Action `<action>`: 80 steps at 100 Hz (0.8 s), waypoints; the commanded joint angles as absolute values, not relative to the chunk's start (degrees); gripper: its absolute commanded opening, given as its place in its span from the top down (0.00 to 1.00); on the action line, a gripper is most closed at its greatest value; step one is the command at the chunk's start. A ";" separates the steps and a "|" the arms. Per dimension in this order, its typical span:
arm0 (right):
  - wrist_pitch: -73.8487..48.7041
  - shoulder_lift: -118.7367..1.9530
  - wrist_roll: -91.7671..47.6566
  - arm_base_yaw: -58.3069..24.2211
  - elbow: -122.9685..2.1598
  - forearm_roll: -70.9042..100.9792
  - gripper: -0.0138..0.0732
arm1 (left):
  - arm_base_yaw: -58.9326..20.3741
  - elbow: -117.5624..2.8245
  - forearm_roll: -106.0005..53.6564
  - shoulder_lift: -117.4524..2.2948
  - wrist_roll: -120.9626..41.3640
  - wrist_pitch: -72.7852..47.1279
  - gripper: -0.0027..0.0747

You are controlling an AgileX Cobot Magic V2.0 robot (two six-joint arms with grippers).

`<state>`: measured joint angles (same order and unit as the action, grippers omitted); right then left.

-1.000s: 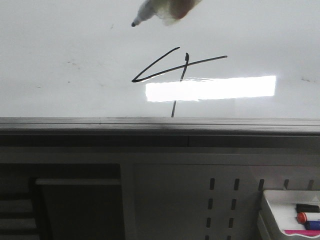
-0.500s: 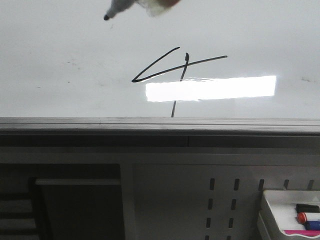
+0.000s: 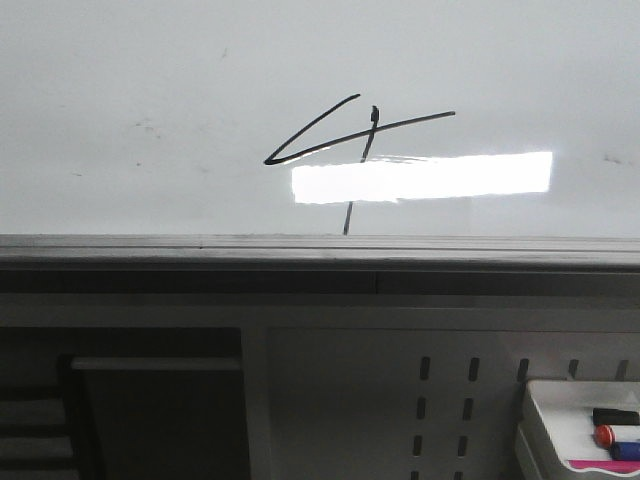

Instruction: Write number 4 on whiteboard

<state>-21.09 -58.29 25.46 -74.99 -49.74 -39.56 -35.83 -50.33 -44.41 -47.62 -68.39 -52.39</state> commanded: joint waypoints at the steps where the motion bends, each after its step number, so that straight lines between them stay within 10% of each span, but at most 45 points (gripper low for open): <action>1: -17.17 -57.14 24.87 -75.36 -51.83 -40.62 0.92 | -35.92 -52.80 -47.04 -48.42 -68.31 -52.53 0.54; 80: -14.91 -57.40 24.87 -75.59 -51.83 -40.03 0.92 | -35.92 -54.52 -49.49 -51.72 -68.31 -56.16 0.75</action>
<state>-18.67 -58.24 25.46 -75.50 -49.74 -39.19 -35.83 -52.56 -46.07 -51.91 -68.39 -57.78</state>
